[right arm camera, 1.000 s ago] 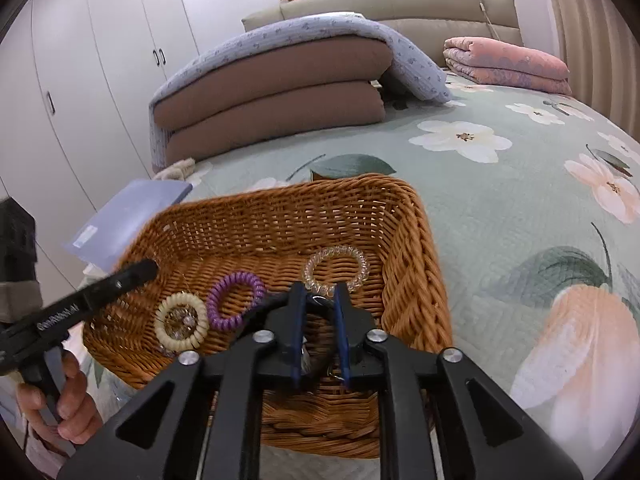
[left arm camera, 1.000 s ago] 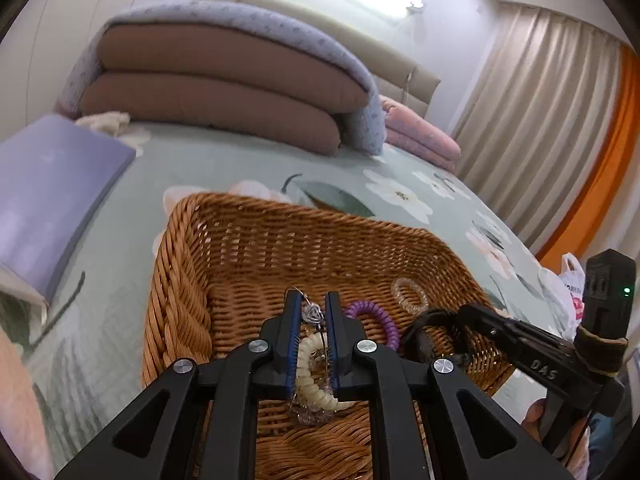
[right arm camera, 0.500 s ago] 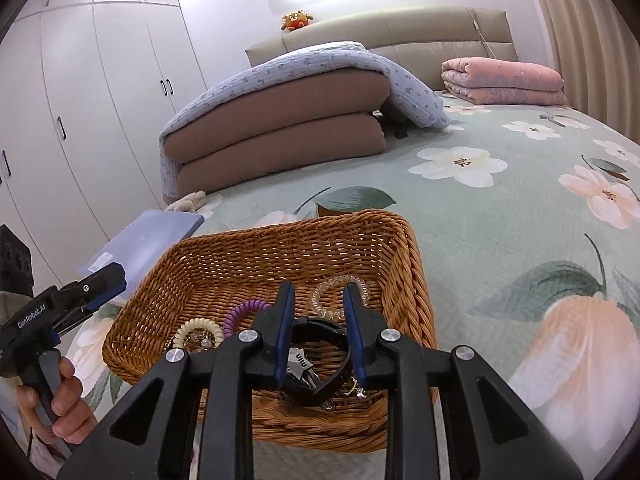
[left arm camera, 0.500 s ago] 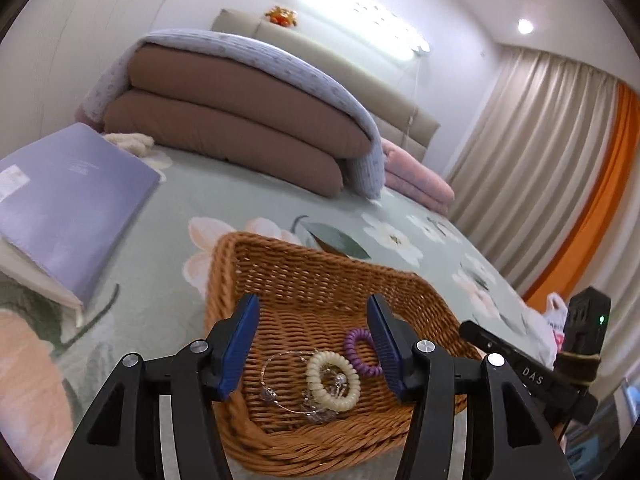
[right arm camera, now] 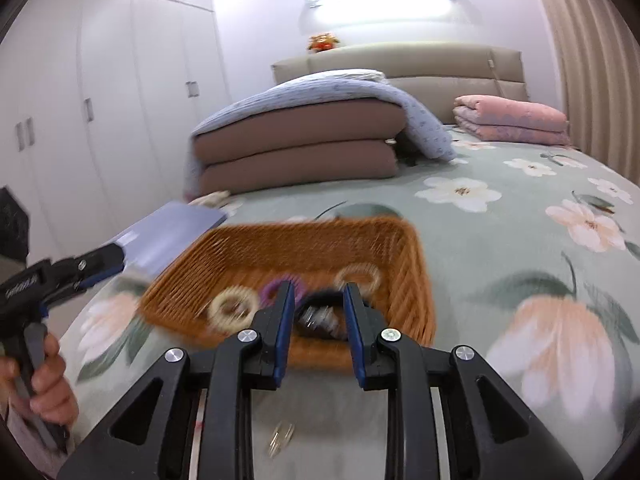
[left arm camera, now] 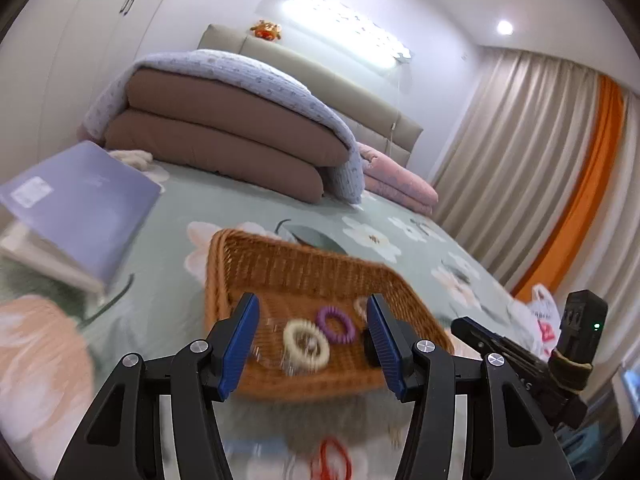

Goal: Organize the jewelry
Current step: 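Grasp the red cord with the left gripper while the right gripper grasps the gold clasp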

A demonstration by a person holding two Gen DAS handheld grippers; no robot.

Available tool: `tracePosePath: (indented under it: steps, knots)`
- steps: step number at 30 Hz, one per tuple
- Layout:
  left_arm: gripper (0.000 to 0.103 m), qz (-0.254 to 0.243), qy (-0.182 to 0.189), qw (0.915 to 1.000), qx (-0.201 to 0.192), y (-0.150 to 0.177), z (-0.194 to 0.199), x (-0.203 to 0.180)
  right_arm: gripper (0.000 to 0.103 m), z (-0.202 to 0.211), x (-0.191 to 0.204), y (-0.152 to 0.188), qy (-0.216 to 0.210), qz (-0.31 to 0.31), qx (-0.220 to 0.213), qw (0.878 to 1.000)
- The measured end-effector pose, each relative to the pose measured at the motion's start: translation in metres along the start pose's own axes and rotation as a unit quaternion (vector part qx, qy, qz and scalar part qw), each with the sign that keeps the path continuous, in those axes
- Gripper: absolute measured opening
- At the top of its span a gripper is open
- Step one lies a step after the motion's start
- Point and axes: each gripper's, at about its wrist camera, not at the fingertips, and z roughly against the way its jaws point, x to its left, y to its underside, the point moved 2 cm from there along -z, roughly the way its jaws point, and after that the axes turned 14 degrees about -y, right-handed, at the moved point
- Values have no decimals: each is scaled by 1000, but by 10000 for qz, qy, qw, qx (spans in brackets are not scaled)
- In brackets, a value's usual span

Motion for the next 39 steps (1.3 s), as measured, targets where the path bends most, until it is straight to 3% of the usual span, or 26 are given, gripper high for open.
tracePosePath:
  steps: [5,8,11,14,20,23,27,33,37,39]
  knots:
    - [57,43,-283,9995,122,22,32,17,39,18,17,48,100,61,336,9994]
    - [57,87,-593,9966,572,41,29,31,39,16,19,59,135,29,508,9986]
    - [57,121,-620,9918,1112,67,20,35,39,11,18,62,148,15,606,9981]
    - [57,108,-500,9897,1334,86,17,32,39,8,14,65,156,-75,672,9976]
    - [57,-251,-407,9927,1110,94,24,12,39,5,15,68,-46,-97,803,9967]
    - [48,-546,-173,9926,1067,95,25,-3,39,-5,15,72,-134,-114,1052,9943]
    - [46,-861,-120,9888,1213,100,16,-21,39,-6,9,73,-299,-292,1096,9931]
    - [46,-1428,-354,9778,1491,110,-6,-42,39,-6,-23,74,-775,-1176,1074,9842]
    - [46,-1588,-433,9745,1527,114,-11,-47,39,-15,-10,76,-807,-886,1320,9840]
    - [46,-1625,-463,9734,1546,116,-13,-48,39,-21,5,79,-619,-490,1474,9859]
